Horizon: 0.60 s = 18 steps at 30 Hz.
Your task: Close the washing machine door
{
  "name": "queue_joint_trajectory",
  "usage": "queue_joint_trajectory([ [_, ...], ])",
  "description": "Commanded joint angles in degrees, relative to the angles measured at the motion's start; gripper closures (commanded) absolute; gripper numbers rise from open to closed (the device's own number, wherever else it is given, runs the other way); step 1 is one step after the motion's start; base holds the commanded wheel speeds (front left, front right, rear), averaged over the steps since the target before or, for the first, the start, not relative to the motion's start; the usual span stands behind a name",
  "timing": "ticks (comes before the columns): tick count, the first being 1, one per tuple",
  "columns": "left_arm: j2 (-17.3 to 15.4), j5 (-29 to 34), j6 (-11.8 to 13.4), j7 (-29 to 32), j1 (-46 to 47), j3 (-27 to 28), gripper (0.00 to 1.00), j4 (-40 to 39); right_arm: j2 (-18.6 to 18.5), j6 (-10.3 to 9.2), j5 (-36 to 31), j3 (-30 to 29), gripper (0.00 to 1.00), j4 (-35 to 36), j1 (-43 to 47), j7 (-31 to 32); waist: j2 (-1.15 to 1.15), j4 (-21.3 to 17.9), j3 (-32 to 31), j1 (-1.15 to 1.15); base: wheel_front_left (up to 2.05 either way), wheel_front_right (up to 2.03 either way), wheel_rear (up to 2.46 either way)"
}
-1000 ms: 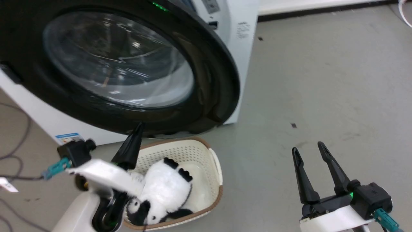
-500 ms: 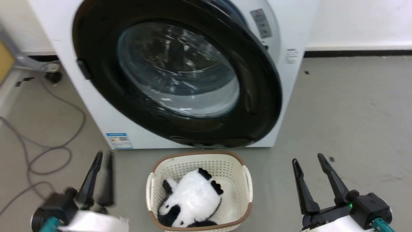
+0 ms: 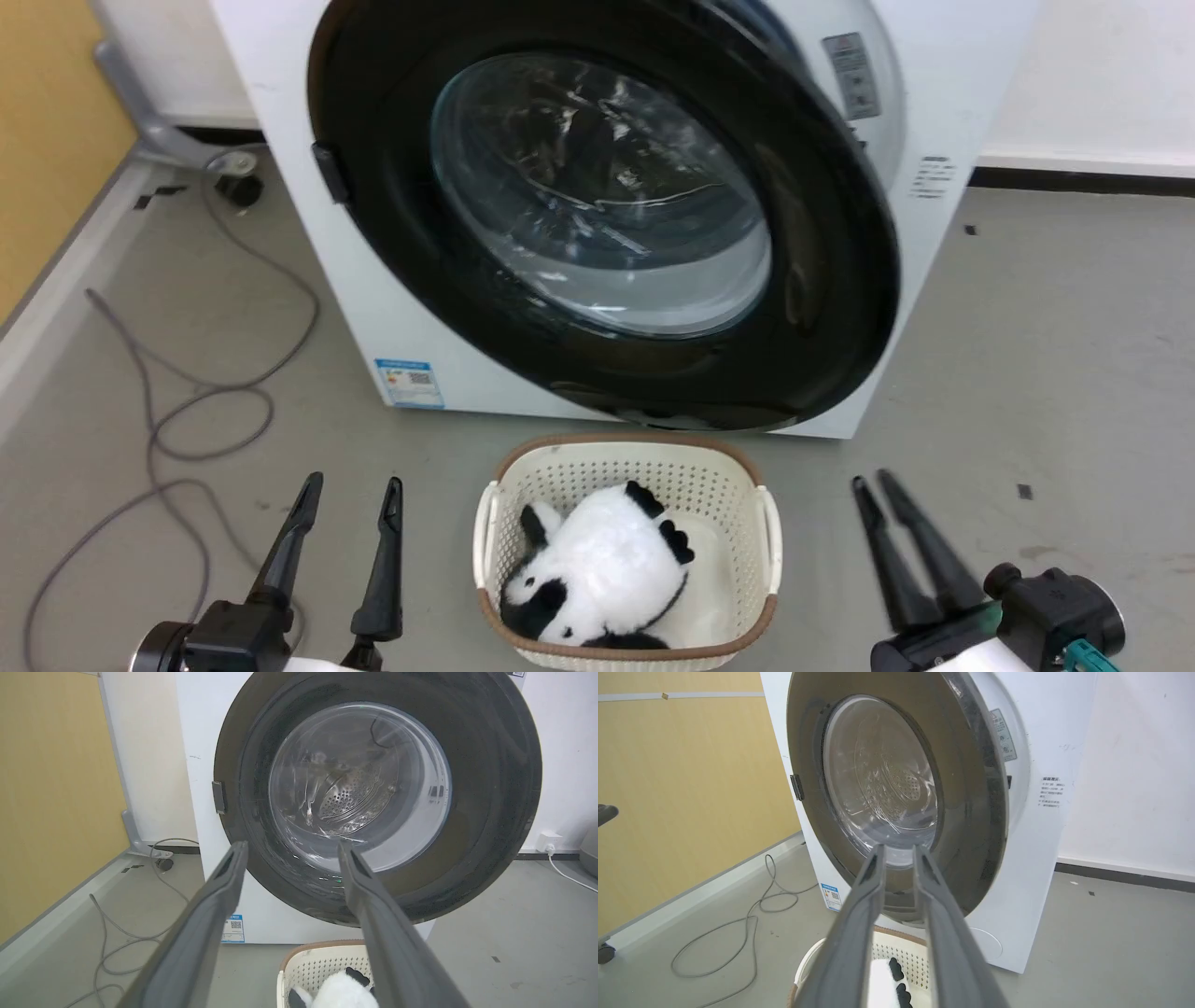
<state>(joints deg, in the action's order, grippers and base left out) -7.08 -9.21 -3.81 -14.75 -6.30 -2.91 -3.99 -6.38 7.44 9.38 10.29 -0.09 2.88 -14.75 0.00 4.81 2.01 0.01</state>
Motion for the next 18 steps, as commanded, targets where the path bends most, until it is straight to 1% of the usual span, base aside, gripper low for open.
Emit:
queue_joint_trajectory([
  [1,0.6,0.8,-0.7,-0.2,0.3,0.2,0.0,-0.1,-0.7,0.05,1.2,0.4,1.0,-0.4,-0.8,-0.3,0.0,1.0,0.8,-0.01,0.0,0.0,0.0],
  [4,1.4,1.2,-1.5,-0.2,0.9,0.4,0.0,0.6,-2.0,0.05,1.9,1.4,1.0,-0.9,-2.4,-0.3,0.0,2.1,2.0,-0.01,0.0,0.0,0.0],
  [8,2.1,1.8,-2.2,-0.2,2.5,0.5,0.0,0.7,-5.1,0.05,2.2,3.0,1.0,-2.1,-6.4,-0.3,0.0,3.5,4.3,-0.01,0.0,0.0,0.0],
  [14,3.0,2.0,-2.9,-0.2,5.0,0.2,0.0,0.6,-10.5,0.05,3.8,5.3,1.0,-5.8,-15.0,0.1,0.0,5.6,8.9,-0.01,0.0,0.0,0.0],
  [18,3.3,2.0,-3.2,-0.2,6.6,0.0,0.0,0.6,-13.2,0.05,5.9,5.7,1.0,-8.1,-21.2,1.2,0.0,6.6,11.7,-0.01,0.0,0.0,0.0],
])
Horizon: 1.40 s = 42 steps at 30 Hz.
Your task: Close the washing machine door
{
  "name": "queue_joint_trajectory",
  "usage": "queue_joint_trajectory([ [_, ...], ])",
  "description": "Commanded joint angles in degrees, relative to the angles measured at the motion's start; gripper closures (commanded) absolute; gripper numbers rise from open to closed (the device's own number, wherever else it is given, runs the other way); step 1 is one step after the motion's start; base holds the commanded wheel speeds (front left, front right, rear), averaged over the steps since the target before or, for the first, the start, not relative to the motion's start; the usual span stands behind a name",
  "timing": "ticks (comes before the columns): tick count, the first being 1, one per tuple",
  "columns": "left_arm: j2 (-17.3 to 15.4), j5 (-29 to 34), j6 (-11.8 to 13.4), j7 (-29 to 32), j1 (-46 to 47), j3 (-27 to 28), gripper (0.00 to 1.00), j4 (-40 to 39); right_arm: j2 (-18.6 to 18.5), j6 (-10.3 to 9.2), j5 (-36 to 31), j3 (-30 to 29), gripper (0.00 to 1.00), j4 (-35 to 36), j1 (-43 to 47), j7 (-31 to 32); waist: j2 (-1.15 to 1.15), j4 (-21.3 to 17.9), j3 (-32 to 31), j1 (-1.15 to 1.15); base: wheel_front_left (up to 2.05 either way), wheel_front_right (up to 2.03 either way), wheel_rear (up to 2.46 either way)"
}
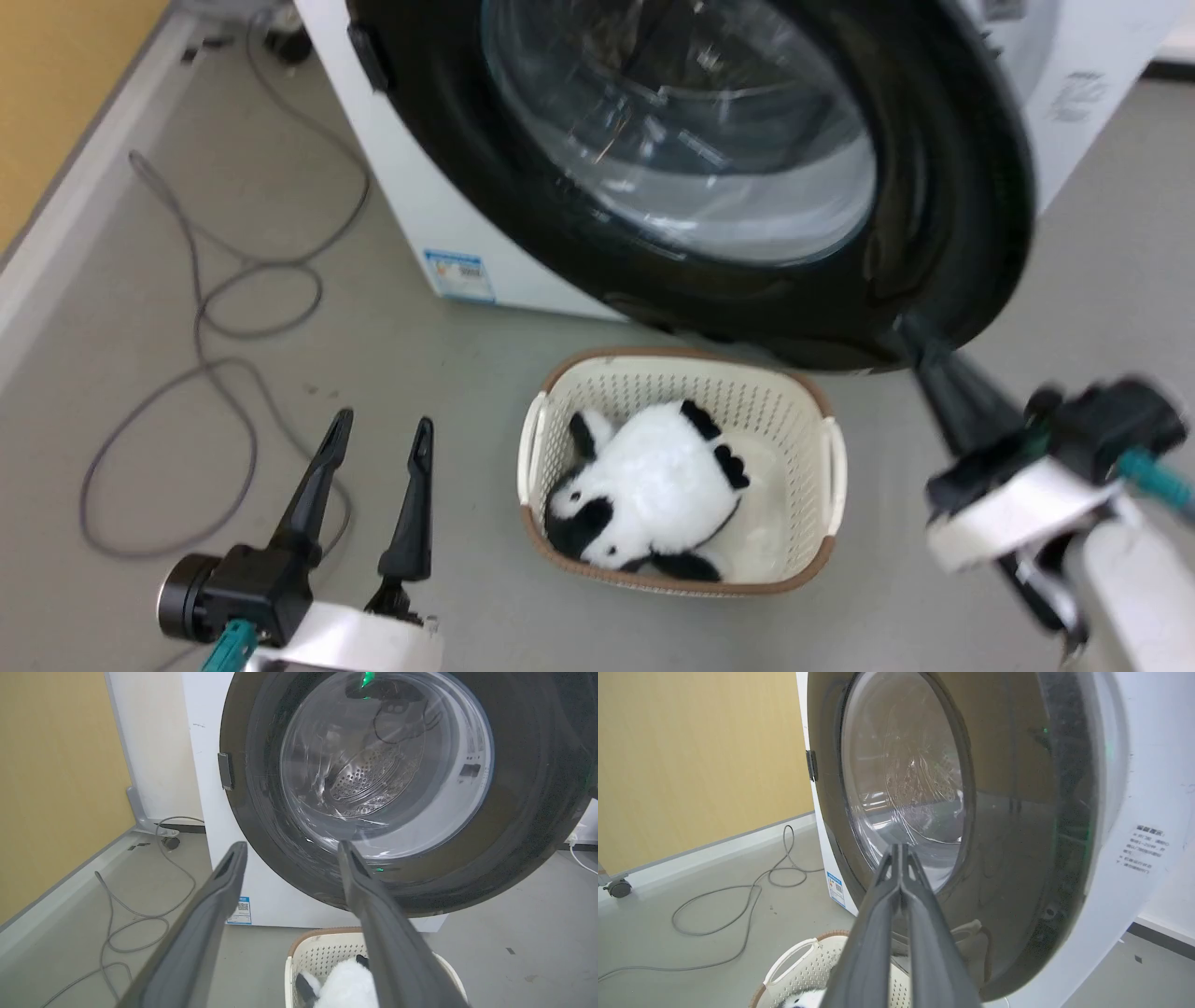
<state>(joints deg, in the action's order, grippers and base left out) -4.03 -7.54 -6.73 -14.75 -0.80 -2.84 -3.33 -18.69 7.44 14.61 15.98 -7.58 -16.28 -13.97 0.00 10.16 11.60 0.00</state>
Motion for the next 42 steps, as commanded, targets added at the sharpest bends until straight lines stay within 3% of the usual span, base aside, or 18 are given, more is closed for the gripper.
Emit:
queue_joint_trajectory([
  [1,0.4,0.3,-0.4,-0.2,1.6,-0.2,0.0,0.0,-1.6,0.05,1.1,0.1,1.0,-1.2,-3.4,0.8,0.0,1.6,2.7,0.0,0.0,0.0,0.0],
  [15,1.1,-0.7,-0.7,-0.2,6.4,-1.0,0.0,-0.2,-10.5,0.05,7.4,-0.9,1.0,-7.5,-18.3,5.3,0.0,4.8,9.7,0.0,0.0,0.0,0.0],
  [25,1.1,-1.6,-0.7,-0.2,8.5,-1.1,0.0,0.0,-12.3,0.05,10.4,-6.0,1.0,-12.3,-26.3,9.4,0.0,6.2,12.8,0.0,0.0,0.0,0.0],
  [42,1.1,-2.2,-0.7,-0.2,9.6,-1.9,0.0,0.4,-13.5,0.05,11.6,-5.8,1.0,-21.1,-36.9,12.6,0.0,6.8,14.6,0.0,0.0,0.0,0.0],
])
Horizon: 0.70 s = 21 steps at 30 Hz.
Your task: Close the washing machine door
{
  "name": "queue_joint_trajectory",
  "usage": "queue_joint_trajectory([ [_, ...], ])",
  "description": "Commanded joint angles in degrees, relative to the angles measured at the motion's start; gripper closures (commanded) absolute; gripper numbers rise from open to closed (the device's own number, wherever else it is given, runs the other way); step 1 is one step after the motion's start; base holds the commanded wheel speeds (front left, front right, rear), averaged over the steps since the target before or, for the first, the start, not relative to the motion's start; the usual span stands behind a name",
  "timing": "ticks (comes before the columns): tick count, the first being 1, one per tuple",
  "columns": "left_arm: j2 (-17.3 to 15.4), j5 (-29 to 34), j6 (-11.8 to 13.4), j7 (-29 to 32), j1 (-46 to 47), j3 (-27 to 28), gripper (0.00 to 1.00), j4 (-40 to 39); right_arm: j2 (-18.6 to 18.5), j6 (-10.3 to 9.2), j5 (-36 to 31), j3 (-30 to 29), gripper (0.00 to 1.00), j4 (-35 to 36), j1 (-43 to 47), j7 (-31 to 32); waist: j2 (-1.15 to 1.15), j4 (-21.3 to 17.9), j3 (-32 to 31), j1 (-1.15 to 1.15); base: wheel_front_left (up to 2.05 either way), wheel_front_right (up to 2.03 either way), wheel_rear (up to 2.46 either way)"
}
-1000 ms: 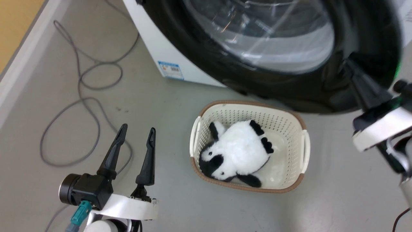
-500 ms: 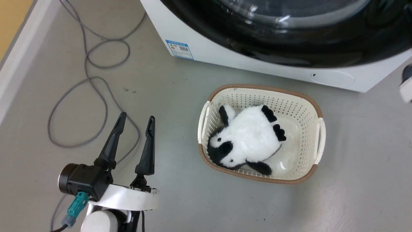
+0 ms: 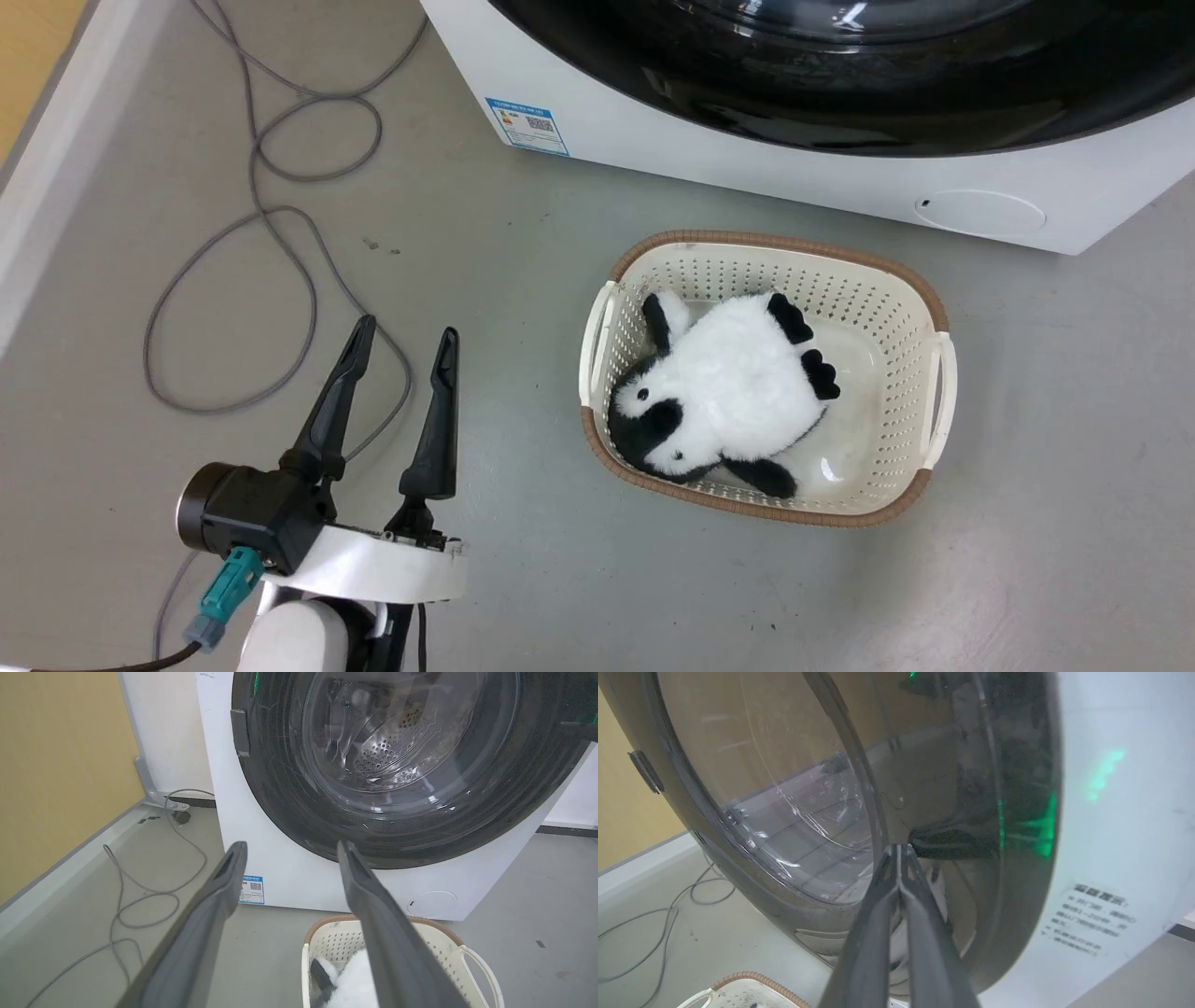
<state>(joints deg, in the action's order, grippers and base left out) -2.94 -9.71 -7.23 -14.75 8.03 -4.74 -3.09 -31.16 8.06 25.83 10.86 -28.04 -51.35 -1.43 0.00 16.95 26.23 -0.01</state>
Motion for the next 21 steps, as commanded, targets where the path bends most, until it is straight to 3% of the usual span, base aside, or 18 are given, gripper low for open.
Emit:
queue_joint_trajectory([
  [1,0.1,0.0,-0.2,-0.2,0.8,0.0,0.0,0.2,-1.1,-0.57,0.5,-0.6,1.0,-0.8,-2.0,-0.2,0.0,0.0,-0.2,0.01,0.0,0.0,0.0],
  [12,0.1,1.6,-0.2,-0.2,-1.3,1.3,0.0,1.4,0.9,-0.57,2.8,2.4,1.0,-1.4,6.4,-5.9,0.0,-3.2,-8.4,0.01,0.0,0.0,0.0],
  [21,0.1,3.4,0.0,-0.2,-5.8,3.3,0.0,3.5,5.7,-0.57,2.7,3.0,1.0,5.7,21.4,-11.9,0.0,-9.4,-17.7,0.01,0.0,0.0,0.0],
])
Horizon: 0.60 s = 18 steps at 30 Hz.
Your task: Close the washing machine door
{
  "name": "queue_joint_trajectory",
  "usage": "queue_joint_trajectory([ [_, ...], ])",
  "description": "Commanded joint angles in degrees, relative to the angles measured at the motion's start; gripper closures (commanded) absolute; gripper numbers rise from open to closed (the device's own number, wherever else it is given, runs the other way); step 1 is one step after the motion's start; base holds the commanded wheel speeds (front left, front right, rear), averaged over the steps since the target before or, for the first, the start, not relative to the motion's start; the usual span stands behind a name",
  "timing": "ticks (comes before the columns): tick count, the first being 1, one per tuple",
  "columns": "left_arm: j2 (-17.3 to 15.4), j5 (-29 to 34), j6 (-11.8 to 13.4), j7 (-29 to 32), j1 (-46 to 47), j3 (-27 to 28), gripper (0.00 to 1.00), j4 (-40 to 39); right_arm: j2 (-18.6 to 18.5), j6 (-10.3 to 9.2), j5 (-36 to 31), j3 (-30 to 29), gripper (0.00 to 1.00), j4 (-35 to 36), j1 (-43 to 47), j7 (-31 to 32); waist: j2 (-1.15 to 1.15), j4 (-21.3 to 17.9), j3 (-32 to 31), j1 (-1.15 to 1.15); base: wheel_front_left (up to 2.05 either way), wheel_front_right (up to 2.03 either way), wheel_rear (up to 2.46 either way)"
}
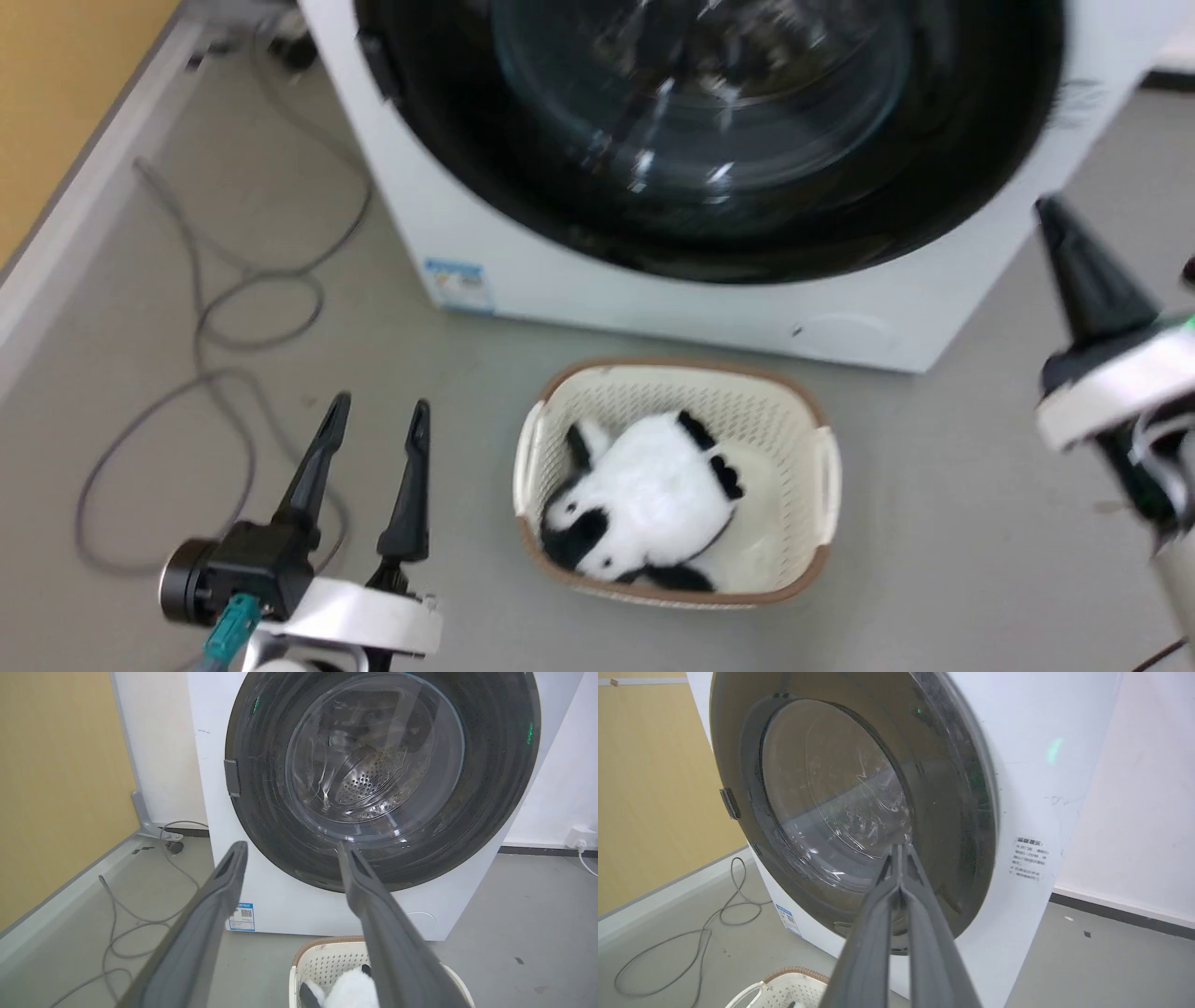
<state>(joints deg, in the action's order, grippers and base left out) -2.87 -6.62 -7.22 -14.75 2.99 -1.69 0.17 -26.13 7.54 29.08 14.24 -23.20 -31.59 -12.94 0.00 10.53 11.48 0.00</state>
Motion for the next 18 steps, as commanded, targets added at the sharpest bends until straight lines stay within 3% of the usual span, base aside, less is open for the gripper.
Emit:
queue_joint_trajectory([
  [1,0.0,0.3,0.0,-0.2,-0.7,0.3,0.0,0.3,0.7,-0.05,-0.5,-0.4,1.0,0.8,1.6,-0.4,0.0,-2.9,-3.0,0.0,0.0,0.0,0.0],
  [8,0.0,1.1,0.2,-0.2,-2.9,1.3,0.0,2.0,6.1,-0.05,-6.3,-5.4,1.0,9.0,13.2,-1.7,0.0,-5.5,-6.4,0.0,0.0,0.0,0.0],
  [18,0.0,2.1,0.2,-0.2,-5.5,1.5,0.0,3.5,16.6,-0.05,-12.2,-13.1,1.0,17.5,27.6,-1.8,0.0,-7.0,-9.1,0.0,0.0,0.0,0.0],
])
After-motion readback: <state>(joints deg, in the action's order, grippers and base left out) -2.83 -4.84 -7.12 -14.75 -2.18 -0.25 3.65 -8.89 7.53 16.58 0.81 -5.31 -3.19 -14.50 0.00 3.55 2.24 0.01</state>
